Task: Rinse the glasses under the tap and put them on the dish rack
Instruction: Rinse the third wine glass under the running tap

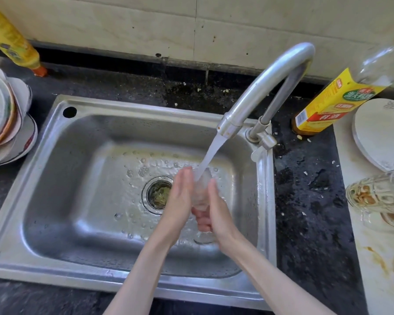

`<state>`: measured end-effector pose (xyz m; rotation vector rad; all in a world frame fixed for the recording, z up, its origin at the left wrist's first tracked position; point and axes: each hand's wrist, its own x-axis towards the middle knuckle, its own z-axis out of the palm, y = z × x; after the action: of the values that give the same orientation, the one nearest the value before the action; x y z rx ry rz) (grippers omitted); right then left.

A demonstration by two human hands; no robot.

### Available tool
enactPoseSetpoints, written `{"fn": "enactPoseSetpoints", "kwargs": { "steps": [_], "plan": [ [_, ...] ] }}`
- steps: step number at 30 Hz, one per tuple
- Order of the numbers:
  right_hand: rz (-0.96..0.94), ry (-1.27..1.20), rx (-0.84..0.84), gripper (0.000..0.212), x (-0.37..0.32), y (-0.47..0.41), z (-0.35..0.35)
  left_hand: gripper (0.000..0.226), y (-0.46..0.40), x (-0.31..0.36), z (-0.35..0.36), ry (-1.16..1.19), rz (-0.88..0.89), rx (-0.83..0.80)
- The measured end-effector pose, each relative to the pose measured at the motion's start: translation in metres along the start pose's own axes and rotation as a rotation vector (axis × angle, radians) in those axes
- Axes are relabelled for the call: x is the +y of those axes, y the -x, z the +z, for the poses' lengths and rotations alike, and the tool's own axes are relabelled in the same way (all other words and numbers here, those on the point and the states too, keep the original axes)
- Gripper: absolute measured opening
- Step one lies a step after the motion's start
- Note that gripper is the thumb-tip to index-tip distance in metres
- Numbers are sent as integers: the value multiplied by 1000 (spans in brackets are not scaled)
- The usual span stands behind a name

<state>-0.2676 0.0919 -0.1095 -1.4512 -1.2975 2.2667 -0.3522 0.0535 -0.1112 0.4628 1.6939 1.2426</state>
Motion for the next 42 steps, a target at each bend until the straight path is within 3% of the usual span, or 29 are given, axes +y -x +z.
{"fn": "enactPoseSetpoints", "kwargs": {
  "steps": [2, 4, 6, 9, 12, 16, 18, 20, 23, 27, 31, 34, 36, 39, 42],
  "plan": [
    [98, -12, -50, 79, -7, -2, -7, 51, 5, 0, 0, 7, -1, -87],
    [112, -1, -70, 77, -6, -4, -11, 66, 5, -3, 1, -4, 19, -90],
    [48, 45, -71, 76, -3, -4, -11, 64, 8, -1, 5, -20, 58, -21],
    [-106, 104, -39, 56, -1, -2, -6, 37, 8, 7, 13, 57, 77, 145],
    [-168, 18, -74, 52, 1, 2, -2, 61, 4, 4, 10, 86, 99, 126],
    [75, -99, -108, 72, 2, -3, -9, 46, 11, 4, 4, 54, 121, -59],
    [224, -160, -177, 74, 2, -6, -12, 61, 11, -3, 0, 50, 125, -146],
    [275, -162, -200, 75, 3, -7, -12, 57, 11, -4, -2, -3, 120, -125],
    [75, 54, -64, 84, 8, -6, -10, 44, 15, 1, 6, -47, 156, 42],
    [-147, 170, 8, 68, 23, -8, 5, 44, 12, 3, 10, 22, 124, 171],
    [71, 1, -25, 78, 13, -9, -1, 35, 10, 2, 5, 1, 115, 42],
    [269, -93, -170, 75, 11, -11, -12, 65, 9, -6, -3, 17, 60, -77],
    [315, -87, -225, 79, 12, -10, -14, 66, 9, -9, -6, -21, 45, -31],
    [109, 69, -67, 71, 22, -9, -9, 46, 12, -10, 1, -102, 73, 114],
    [-95, 189, 84, 55, 37, -8, 3, 31, 8, -2, 3, -20, 53, 188]
  ]
}}
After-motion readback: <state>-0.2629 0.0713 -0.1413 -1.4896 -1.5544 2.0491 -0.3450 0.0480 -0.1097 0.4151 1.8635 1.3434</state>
